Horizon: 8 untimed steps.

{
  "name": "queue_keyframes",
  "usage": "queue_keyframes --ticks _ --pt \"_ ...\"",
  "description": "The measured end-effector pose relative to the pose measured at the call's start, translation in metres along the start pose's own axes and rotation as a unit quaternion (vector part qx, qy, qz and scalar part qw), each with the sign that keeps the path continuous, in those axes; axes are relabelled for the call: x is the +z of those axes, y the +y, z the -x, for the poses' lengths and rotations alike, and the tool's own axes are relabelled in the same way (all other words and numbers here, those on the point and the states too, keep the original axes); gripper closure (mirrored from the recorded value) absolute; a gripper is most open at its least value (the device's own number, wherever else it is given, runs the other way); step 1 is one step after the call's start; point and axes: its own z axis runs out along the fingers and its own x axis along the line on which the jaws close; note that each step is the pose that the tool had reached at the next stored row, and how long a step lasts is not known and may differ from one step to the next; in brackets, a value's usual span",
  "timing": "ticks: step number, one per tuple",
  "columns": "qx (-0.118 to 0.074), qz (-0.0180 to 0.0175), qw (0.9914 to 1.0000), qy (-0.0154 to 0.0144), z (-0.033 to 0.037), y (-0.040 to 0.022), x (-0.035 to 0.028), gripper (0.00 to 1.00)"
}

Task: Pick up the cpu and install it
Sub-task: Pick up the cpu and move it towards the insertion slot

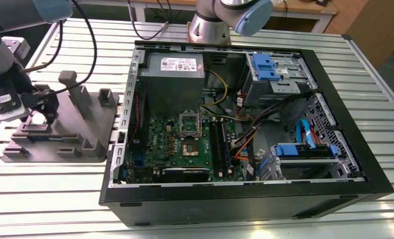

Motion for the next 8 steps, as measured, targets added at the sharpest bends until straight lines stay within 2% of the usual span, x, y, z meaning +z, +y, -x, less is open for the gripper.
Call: queue_keyframes --ticks 8 --pt "0.006 0.0001 0.99998 -0.0003 -0.0003 -0.0002 0.0013 0.34"
